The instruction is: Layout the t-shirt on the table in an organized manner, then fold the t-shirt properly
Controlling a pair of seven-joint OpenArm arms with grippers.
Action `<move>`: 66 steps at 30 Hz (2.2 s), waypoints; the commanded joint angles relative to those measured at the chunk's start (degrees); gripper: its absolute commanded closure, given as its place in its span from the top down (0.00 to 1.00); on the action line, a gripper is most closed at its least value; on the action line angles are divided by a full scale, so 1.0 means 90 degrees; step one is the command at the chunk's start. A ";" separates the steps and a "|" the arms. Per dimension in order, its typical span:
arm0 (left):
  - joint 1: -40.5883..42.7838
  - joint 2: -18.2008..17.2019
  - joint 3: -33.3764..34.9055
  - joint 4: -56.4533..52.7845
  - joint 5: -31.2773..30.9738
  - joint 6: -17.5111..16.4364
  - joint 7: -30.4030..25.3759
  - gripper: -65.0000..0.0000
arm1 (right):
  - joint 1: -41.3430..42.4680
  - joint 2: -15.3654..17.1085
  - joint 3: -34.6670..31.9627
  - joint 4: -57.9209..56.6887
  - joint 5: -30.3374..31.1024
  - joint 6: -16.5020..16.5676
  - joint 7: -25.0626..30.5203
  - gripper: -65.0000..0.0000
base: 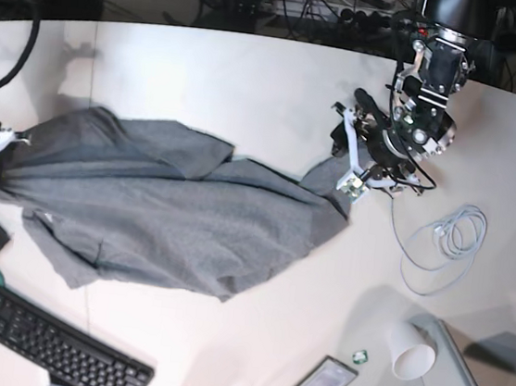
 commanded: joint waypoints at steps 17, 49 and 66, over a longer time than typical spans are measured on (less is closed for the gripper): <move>0.0303 -0.0436 -0.1328 0.1191 0.0028 0.0006 -0.0014 0.60 | 0.1051 0.0240 -0.0035 -0.2016 0.0080 -0.0013 0.0514 0.01; 0.1153 -0.0475 -0.2373 0.1591 0.0018 -0.0004 -0.0044 0.60 | 0.0670 -0.0474 -0.4089 -0.2289 0.0090 -0.0833 0.1589 0.64; 0.1114 -0.0475 -0.2373 0.1591 0.0018 -0.0004 -0.0044 0.60 | 0.1022 -0.0561 -0.4245 -0.3100 0.0090 -0.0814 0.1589 0.14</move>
